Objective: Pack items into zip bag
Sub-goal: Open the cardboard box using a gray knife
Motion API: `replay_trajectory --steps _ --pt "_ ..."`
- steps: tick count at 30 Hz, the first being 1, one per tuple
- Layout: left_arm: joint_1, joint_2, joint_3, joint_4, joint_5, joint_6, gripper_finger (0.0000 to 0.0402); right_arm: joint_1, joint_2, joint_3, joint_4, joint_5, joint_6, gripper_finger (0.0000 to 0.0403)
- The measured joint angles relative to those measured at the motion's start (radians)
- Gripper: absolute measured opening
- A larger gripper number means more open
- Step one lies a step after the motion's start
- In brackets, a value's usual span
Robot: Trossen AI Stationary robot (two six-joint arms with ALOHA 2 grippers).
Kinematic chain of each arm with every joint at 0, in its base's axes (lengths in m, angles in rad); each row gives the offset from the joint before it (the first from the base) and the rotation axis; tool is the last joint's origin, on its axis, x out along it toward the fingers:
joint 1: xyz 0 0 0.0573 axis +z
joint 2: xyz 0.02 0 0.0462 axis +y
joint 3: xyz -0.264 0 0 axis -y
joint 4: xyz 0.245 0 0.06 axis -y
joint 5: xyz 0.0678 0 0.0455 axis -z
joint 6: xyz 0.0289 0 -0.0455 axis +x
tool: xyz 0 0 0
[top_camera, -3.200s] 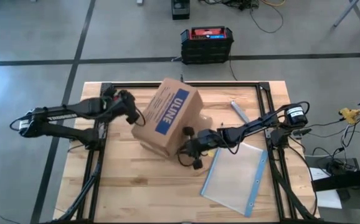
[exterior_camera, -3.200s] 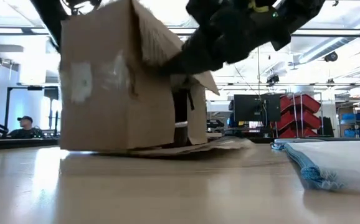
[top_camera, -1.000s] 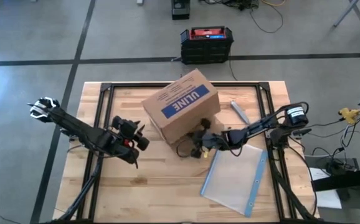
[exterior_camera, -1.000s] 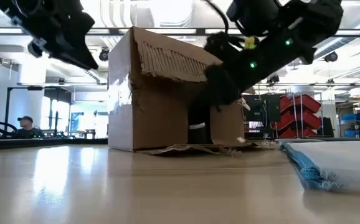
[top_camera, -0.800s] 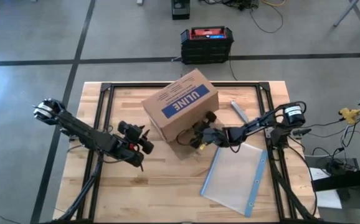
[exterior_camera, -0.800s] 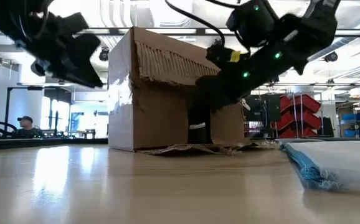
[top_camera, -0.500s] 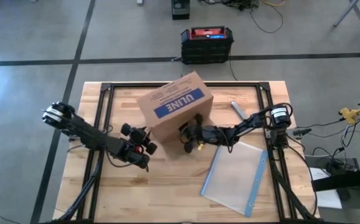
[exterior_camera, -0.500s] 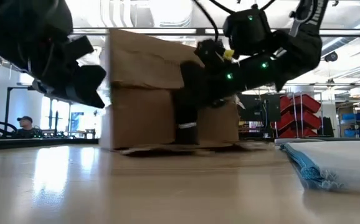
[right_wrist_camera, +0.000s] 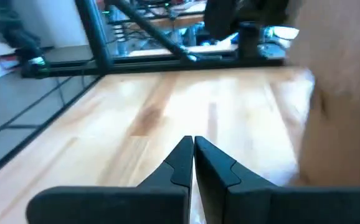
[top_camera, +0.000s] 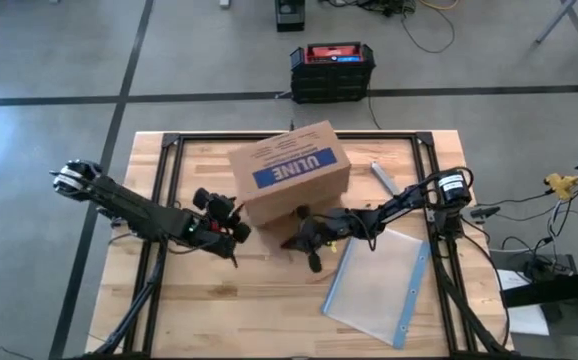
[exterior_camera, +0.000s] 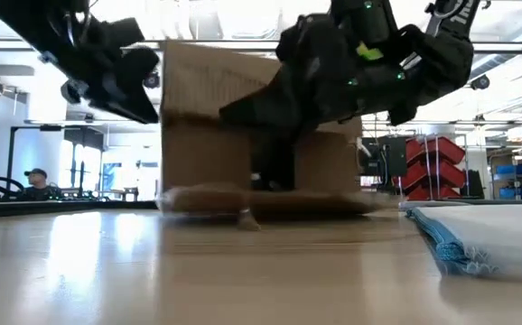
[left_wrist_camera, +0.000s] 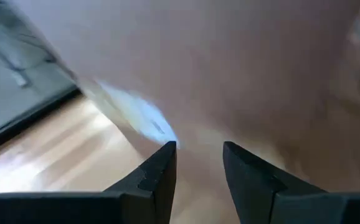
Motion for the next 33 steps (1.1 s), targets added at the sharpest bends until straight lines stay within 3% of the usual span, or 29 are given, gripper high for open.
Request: replay_trajectory --steps 3,8,11,14,18,20,27,33 --pt "-0.005 -0.022 0.021 0.039 0.081 0.11 0.0117 -0.005 0.001 0.001 -0.02 0.127 -0.026 0.0" --pt "-0.016 -0.034 0.033 0.027 0.083 0.16 0.0117 0.013 -0.042 -0.022 -0.1 0.264 -0.072 0.0" --pt "-0.024 -0.024 0.032 0.051 0.075 0.227 0.0117 0.046 -0.115 -0.027 -0.263 0.4 -0.129 0.0" --pt "-0.032 -0.003 0.025 0.063 0.069 0.277 0.0117 0.096 -0.175 -0.027 -0.439 0.633 -0.236 0.0" --pt "-0.039 0.039 0.0 0.221 0.076 0.376 0.0117 0.155 -0.209 -0.03 -0.615 1.047 -0.377 0.0" --pt "-0.04 0.084 -0.021 0.342 0.09 0.421 0.0117 0.161 -0.21 -0.041 -0.643 1.156 -0.39 0.0" --pt "-0.045 0.254 -0.045 0.457 0.068 0.429 0.0117 0.131 -0.145 -0.064 -0.55 1.121 -0.066 0.0" --pt "-0.045 0.318 -0.02 0.459 0.028 0.432 0.0117 0.155 -0.14 -0.079 -0.341 1.147 -0.078 0.0"
